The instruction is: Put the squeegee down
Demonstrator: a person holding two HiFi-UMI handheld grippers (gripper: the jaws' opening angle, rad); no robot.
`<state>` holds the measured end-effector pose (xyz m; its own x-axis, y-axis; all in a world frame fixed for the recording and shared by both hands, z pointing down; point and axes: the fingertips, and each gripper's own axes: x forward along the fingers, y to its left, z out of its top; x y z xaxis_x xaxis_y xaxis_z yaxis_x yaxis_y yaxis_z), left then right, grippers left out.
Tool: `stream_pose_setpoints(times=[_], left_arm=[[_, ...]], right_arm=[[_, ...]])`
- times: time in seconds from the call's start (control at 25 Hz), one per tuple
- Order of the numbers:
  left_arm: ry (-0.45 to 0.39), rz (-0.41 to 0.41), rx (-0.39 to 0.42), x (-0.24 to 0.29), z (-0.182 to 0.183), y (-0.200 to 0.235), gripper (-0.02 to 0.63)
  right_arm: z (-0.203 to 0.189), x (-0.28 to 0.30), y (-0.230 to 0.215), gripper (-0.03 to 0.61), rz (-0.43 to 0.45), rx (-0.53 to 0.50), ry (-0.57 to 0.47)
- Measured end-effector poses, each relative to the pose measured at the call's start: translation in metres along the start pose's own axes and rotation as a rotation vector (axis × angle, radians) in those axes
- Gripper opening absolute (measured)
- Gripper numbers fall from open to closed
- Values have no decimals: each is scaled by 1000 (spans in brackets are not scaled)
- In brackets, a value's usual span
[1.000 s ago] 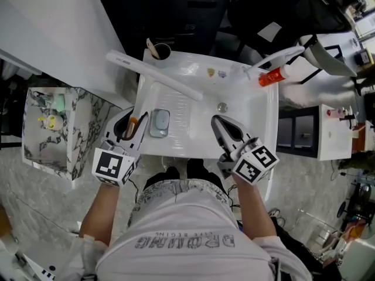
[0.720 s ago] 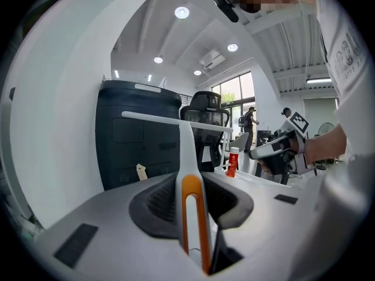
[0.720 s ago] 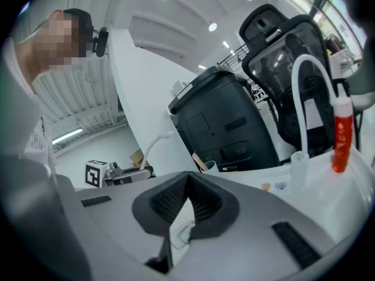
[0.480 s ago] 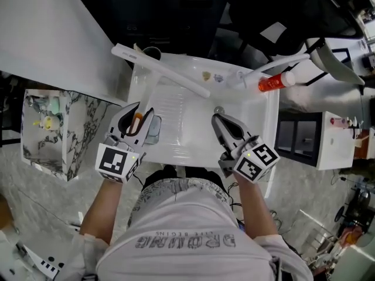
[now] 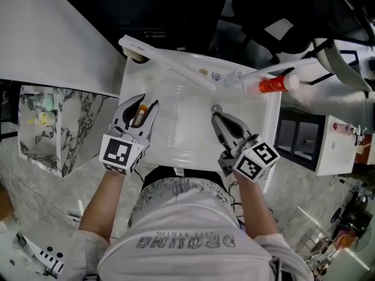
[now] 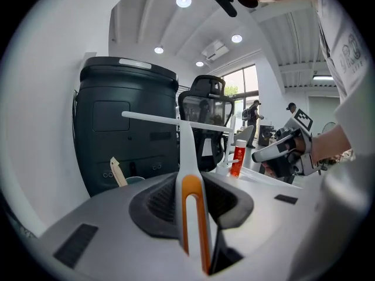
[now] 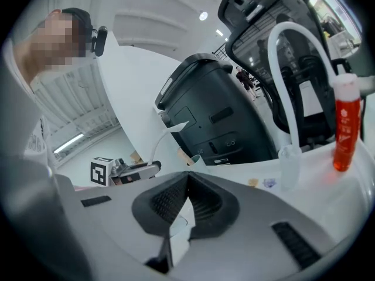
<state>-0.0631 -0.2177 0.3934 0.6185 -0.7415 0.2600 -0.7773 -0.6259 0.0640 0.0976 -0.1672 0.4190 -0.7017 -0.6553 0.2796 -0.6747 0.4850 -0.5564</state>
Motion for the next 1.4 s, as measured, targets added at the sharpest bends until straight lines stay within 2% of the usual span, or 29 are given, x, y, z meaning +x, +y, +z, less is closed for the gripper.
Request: stream_pose_setpoints(times=[0.44,1.04,1.4], left_arm=[[46,-16,-33,50,-22,-4,120],[125,-34,-45,106,-77,7,120],[171,-37,-81,134,-117,15,120]], right_arm=[[-7,6,-35,8,-23,41,24],[-30,19,-66,8,-45,91,62],[-47,25,-76,8,-57,113,102]])
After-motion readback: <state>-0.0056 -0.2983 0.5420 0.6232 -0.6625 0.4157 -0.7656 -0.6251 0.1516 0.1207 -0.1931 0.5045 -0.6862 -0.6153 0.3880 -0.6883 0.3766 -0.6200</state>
